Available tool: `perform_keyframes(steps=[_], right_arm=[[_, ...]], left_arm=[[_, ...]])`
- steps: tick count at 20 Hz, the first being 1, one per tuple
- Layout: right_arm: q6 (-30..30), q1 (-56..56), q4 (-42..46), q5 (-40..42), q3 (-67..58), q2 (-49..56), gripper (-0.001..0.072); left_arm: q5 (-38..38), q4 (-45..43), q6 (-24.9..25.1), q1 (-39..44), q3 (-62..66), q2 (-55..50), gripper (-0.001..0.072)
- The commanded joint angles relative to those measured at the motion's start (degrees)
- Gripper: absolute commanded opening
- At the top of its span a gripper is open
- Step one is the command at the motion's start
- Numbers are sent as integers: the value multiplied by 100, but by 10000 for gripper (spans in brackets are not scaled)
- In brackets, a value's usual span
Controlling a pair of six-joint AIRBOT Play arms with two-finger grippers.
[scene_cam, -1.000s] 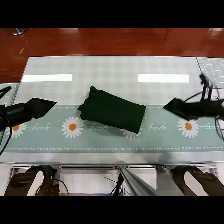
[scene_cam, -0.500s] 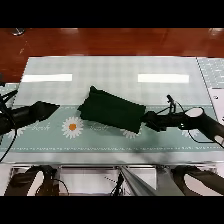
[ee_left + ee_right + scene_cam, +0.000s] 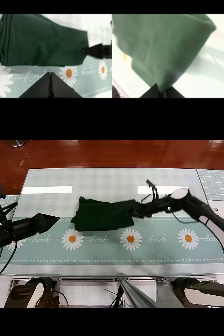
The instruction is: Fold the shirts.
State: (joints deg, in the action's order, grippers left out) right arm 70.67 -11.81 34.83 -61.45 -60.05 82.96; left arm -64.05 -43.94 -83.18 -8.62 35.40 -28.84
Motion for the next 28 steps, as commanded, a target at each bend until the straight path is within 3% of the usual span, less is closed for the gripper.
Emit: perform_keyframes(steps=[1,7,11,19,22,25,28], right_arm=[[472,-90,769,-1010,-1801,63,21],[1405,229,2321,-2142,-4395,61,22],[1781,1056,2640,-2815,-5123,61,22],[2612,3261,2594,-3445,-5189,-382,22],[2684,4015,2645,-3873,-5184,-654,21],[2682,4658,3237,-4492,-5184,-916,20],[2697,5392,3348,-4489,-4572,-1388,20]], left_arm=[[0,-13,2,-4,-4,-2,34],[-2,-17,0,-4,-7,-2,34],[-4,-17,4,-4,-7,-2,34],[0,-17,166,-4,-7,-2,34],[17,-17,175,-4,-7,-2,34],[186,-17,177,-4,-7,-2,34],[315,-15,326,-2,-7,-2,34]])
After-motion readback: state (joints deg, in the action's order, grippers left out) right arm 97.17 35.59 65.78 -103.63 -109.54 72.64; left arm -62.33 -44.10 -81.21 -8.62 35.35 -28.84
